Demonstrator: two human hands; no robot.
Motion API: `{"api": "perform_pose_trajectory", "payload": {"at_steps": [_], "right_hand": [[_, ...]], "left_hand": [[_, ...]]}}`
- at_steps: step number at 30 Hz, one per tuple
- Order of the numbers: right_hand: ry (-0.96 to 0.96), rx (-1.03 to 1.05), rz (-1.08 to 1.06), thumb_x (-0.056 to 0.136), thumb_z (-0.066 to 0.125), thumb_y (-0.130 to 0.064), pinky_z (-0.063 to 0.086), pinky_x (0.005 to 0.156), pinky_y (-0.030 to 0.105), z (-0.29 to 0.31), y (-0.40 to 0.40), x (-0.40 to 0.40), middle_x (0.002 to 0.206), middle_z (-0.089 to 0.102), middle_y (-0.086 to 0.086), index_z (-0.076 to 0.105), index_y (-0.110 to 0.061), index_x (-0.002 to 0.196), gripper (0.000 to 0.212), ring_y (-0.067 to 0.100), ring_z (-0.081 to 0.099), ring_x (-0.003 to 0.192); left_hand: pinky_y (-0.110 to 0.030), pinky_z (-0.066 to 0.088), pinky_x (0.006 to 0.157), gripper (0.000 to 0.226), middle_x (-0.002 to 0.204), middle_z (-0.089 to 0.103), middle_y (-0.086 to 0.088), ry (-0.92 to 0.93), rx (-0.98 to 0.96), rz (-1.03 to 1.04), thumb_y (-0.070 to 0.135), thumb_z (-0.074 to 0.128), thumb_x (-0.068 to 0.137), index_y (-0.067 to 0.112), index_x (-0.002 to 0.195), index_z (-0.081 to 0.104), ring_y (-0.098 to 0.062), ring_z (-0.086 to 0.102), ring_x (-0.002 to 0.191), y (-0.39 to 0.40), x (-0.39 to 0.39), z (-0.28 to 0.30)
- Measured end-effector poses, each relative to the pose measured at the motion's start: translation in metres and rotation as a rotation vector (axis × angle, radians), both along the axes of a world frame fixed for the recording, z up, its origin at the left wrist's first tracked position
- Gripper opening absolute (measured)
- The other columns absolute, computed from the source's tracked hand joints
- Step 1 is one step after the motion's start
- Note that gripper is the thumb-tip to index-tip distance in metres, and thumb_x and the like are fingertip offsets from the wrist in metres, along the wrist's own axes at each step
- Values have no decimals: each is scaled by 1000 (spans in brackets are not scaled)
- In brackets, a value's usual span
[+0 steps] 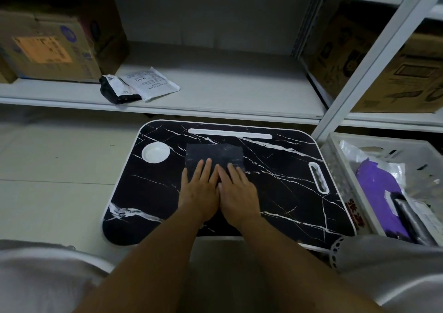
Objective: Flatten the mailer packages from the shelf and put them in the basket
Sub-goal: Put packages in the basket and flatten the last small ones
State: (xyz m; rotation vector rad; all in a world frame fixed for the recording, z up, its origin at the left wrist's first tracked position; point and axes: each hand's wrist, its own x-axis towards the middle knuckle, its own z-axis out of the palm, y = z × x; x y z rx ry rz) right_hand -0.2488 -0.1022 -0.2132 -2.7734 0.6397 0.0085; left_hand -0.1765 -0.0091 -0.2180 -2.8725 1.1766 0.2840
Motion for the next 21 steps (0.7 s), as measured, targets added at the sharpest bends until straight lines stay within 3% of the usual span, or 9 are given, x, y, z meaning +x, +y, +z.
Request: {"api": "perform_pose_trajectory", "payload": {"at_steps": [3, 6, 12, 15, 18, 21], "right_hand": [[146, 114, 5, 104, 14, -44, 10, 119, 50, -14, 0, -2, 164, 2, -2, 6, -33, 154, 52, 18, -4, 150], [248, 94, 18, 103, 11, -48, 2, 118, 55, -16, -6, -7, 163, -3, -5, 0, -38, 153, 52, 16, -9, 149], [289, 88, -10, 103, 13, -48, 0, 117, 58, -9, -4, -3, 163, 0, -4, 0, -42, 153, 52, 17, -6, 150], [238, -12, -46, 103, 24, -46, 8, 117, 58, 3, -4, 7, 156, 27, 3, 21, -37, 151, 49, 23, 17, 146], [105, -156, -87, 101, 32, -42, 18, 115, 53, 22, 1, 34, 136, 46, 4, 53, -26, 130, 39, 22, 36, 132], [22, -196, -61, 100, 36, -36, 24, 113, 51, 36, 8, 66, 128, 50, 5, 58, -19, 121, 35, 23, 41, 125]], "left_hand": [[-55, 0, 118, 59, 160, -18, -5, 40, 43, 20, 43, 11, 102, 23, 152, -13, -23, -17, 147, 9, 2, -7], [-55, 2, 117, 59, 160, -16, -4, 87, 52, 0, 47, 10, 102, 25, 152, -11, -22, -16, 147, 10, 5, -7], [-56, 4, 117, 60, 160, -15, 3, 217, 111, -82, 47, 17, 102, 26, 153, -8, -15, -13, 147, 15, 24, 4], [-60, 7, 115, 63, 161, -9, 4, 243, 273, -116, 47, 23, 101, 25, 153, -6, -17, -3, 149, 19, 53, 23], [-62, 12, 113, 61, 162, -1, 2, 207, 350, -72, 49, 23, 101, 28, 153, 0, -22, 7, 148, 30, 88, 48], [-58, 16, 113, 59, 162, 5, 0, 179, 284, 4, 51, 23, 100, 31, 153, 5, -25, 14, 147, 44, 116, 72]]}}
